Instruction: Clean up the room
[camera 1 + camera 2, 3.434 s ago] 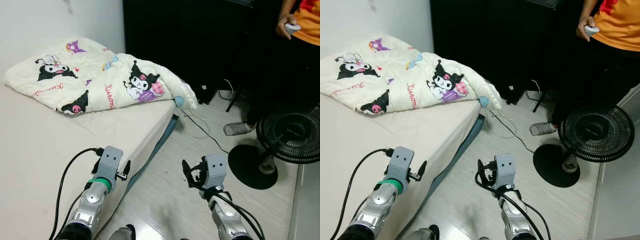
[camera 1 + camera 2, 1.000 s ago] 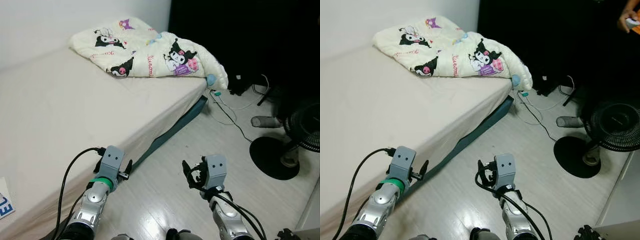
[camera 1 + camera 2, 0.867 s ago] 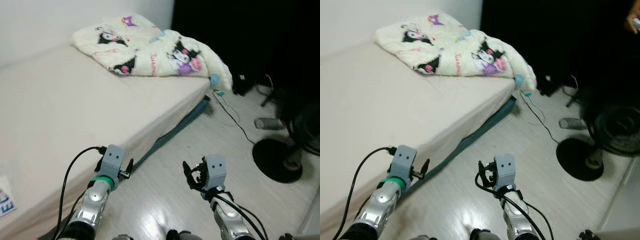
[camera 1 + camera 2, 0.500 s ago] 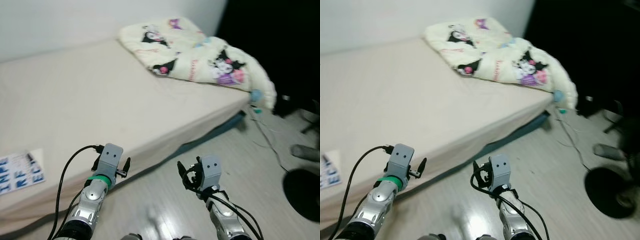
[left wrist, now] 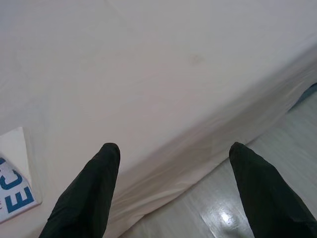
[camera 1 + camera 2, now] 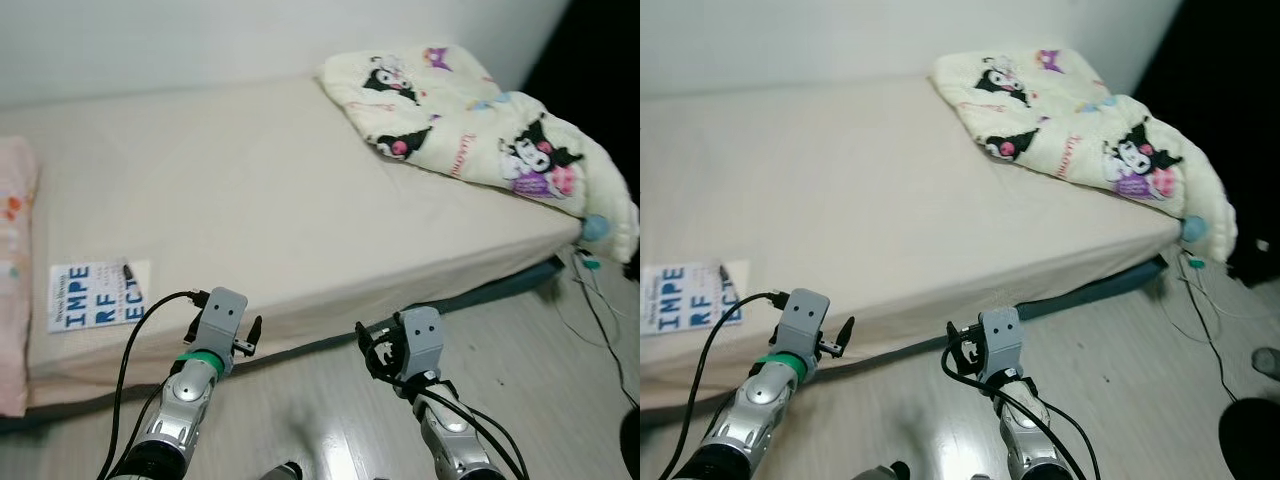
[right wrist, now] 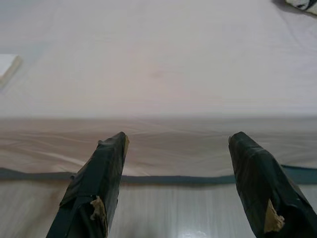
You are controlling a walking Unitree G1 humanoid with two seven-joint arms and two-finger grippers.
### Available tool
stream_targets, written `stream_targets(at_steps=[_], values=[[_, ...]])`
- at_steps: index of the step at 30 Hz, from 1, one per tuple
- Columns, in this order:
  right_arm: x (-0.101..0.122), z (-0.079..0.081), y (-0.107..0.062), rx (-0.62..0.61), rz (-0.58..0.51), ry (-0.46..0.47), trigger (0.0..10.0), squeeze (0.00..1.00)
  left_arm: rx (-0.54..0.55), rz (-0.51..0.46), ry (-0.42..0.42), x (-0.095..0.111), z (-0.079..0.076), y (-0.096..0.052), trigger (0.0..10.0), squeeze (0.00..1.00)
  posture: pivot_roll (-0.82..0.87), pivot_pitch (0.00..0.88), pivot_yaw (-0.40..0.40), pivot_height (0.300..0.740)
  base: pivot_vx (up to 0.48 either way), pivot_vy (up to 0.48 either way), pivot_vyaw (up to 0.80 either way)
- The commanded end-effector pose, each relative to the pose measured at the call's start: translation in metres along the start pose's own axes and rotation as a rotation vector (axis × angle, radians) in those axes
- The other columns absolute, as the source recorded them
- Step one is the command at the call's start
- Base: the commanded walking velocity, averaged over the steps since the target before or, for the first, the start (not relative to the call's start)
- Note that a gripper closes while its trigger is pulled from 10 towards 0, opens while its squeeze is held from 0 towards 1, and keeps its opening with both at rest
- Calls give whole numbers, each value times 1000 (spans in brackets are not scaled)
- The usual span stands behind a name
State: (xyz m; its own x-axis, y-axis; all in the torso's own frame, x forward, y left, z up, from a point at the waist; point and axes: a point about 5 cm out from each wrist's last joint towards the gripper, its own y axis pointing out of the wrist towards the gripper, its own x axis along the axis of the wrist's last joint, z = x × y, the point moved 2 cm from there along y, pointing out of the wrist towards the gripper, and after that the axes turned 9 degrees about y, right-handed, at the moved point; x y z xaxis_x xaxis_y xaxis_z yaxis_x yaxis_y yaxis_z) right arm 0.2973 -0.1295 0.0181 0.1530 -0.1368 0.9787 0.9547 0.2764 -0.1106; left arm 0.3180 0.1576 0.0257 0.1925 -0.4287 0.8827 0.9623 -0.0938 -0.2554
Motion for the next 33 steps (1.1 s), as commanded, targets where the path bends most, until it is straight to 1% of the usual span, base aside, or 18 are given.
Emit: stream_targets(at_steps=[1,21,25,33], values=[[-7,0,-3,-1,26,8,10000,0,-15,38,7,-9,-4,-3,10000,0,50,55,1,711,0,0,712],[-6,-1,-4,-4,25,4,10000,0,-20,34,6,-9,-5,-3,10000,0,47,59,1,711,0,0,712],[-7,0,-4,-2,19,24,10000,0,-27,32,7,-8,-6,-3,10000,0,47,61,1,711,0,0,687],[-7,-1,-4,-20,17,32,10000,0,-33,9,-7,-4,-9,-3,10000,0,44,62,3,711,0,0,0]])
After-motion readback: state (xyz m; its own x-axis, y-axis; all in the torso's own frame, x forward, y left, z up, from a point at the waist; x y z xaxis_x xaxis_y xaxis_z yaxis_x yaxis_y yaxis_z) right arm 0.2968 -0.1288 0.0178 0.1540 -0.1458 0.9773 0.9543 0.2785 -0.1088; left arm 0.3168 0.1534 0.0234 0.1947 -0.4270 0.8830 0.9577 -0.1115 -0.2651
